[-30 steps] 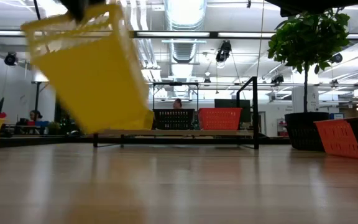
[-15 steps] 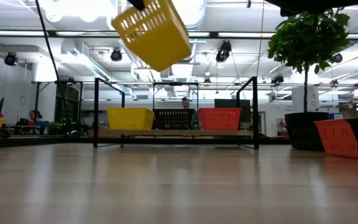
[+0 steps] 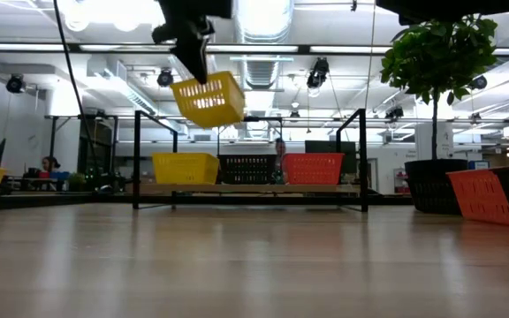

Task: Stack baskets on shelf by color
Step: Stack the right yellow bin on top of the other yellow bin on the shelf

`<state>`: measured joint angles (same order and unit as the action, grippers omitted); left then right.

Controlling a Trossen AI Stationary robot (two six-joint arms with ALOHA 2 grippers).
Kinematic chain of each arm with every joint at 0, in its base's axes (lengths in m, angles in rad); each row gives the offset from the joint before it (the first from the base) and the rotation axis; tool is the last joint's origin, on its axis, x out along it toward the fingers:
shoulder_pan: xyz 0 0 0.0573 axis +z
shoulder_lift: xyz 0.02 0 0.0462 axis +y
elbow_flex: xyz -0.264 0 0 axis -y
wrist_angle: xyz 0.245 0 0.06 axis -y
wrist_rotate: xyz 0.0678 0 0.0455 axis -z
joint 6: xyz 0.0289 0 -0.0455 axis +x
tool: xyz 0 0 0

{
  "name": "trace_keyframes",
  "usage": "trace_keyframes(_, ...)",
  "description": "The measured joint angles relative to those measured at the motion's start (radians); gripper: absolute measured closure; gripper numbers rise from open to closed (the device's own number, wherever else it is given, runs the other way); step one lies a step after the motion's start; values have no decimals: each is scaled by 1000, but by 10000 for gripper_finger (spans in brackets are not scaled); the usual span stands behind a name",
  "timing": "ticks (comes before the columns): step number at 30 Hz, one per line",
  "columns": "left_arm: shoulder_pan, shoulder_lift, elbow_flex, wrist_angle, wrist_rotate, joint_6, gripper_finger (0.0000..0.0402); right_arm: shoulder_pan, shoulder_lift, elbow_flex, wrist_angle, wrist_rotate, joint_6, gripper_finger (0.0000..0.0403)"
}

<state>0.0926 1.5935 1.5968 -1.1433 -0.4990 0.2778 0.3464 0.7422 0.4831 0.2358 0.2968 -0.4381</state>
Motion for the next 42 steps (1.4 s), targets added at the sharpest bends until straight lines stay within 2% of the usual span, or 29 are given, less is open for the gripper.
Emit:
trace_keyframes(5,68,19,-1,3,1,19,401,0,0,0,-1,19,0,394)
trace_keyframes(12,103,36,-3,10,4,52,401,0,0,0,-14,19,0,394)
trace_keyframes(42,133,42,-144,89,1,56,401,0,0,0,-15,20,0,394)
